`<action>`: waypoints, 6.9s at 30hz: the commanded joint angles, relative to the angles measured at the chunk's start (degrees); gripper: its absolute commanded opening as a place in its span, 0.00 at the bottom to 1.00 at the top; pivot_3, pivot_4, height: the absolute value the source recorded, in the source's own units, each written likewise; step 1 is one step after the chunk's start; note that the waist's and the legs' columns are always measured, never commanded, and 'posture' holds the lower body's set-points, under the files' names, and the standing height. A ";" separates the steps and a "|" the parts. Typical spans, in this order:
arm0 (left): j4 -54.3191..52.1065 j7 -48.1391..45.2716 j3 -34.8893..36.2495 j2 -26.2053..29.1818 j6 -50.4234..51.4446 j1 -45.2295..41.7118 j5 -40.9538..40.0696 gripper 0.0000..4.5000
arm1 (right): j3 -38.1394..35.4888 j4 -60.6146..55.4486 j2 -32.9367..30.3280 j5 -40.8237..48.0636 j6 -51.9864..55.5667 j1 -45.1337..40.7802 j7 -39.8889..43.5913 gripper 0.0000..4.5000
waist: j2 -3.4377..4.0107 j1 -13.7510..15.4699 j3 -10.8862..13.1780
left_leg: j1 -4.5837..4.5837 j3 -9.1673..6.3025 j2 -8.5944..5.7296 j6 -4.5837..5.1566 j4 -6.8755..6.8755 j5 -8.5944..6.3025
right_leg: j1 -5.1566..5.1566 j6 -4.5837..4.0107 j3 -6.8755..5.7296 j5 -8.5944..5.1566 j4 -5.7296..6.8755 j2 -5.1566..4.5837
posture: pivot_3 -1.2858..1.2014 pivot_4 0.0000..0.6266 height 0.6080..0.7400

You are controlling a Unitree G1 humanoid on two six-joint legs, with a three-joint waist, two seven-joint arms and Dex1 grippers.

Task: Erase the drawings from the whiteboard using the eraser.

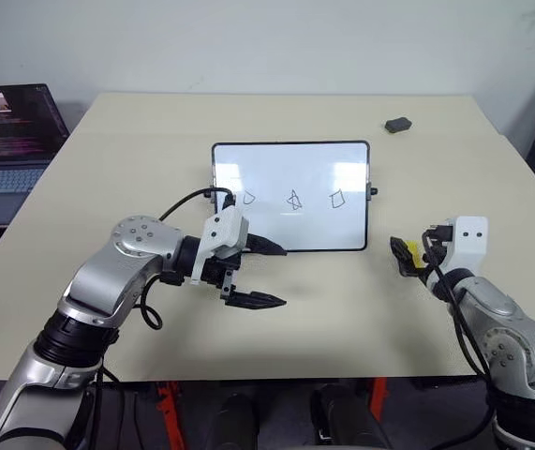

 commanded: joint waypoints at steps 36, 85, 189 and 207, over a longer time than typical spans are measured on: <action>-0.29 2.38 2.81 -0.76 -0.60 2.69 0.95 1.00 | -1.64 12.86 3.17 -10.93 -7.75 -5.30 9.05 0.25 | 0.00 -0.01 0.00 | 0.06 0.00 0.01 0.00 0.05 0.00 | 0.00 -0.01 0.00 0.01 0.15 0.03 | 0.52 0.24 1.00; -5.78 30.07 10.99 -6.76 9.34 5.06 3.08 1.00 | 7.71 54.63 15.70 -24.84 -53.94 -28.34 16.87 0.25 | -0.06 -0.64 -0.05 | 0.22 -0.31 -0.06 -0.02 0.05 0.01 | 0.10 -0.31 -0.11 0.20 0.33 -0.39 | 0.52 0.24 1.00; -9.93 36.45 14.72 -9.26 11.87 11.62 3.88 1.00 | 9.58 13.23 5.70 -19.96 -25.29 -15.35 29.72 0.25 | -0.36 -0.83 -0.22 | 0.04 -0.49 -0.14 0.11 -0.07 0.10 | 0.02 0.00 -0.15 0.13 0.06 -0.51 | 0.52 0.24 1.00; -14.20 45.94 22.44 -8.62 13.91 17.78 5.20 1.00 | 10.12 19.20 3.47 -19.92 -34.02 -14.67 32.63 0.25 | -0.33 -0.56 -0.20 | 0.09 -0.47 -0.13 0.11 -0.04 0.11 | 0.05 0.01 -0.14 0.13 0.08 -0.48 | 0.52 0.24 1.00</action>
